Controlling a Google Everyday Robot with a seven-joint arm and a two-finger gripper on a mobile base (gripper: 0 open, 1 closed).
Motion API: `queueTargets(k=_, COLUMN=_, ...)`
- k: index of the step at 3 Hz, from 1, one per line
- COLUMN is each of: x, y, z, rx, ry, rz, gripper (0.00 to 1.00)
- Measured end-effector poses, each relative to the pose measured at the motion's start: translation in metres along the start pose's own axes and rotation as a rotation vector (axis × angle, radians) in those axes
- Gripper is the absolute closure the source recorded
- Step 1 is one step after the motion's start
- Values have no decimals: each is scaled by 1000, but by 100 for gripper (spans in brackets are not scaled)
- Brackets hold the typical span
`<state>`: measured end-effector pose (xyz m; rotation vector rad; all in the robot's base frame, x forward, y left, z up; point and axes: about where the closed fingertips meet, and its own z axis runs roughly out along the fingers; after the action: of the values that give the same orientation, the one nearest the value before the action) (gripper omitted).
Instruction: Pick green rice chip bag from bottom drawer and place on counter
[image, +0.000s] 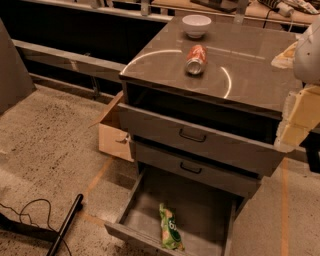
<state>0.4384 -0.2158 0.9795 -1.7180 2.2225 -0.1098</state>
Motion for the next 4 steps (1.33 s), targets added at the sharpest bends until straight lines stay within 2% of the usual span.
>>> queueTargets(k=1, x=0, y=0, z=0, rx=0, ry=0, rz=0, gripper=0)
queueTargets(k=2, x=-2, y=5, z=12, rx=30, ry=-25, rz=74, gripper=0)
queueTargets(k=3, x=-4, y=30, z=46, rx=51, ry=-78, rz=202, gripper=0)
queueTargets(k=4, x=-2, y=60, z=101, rx=15, ry=-144, rz=358, gripper=0)
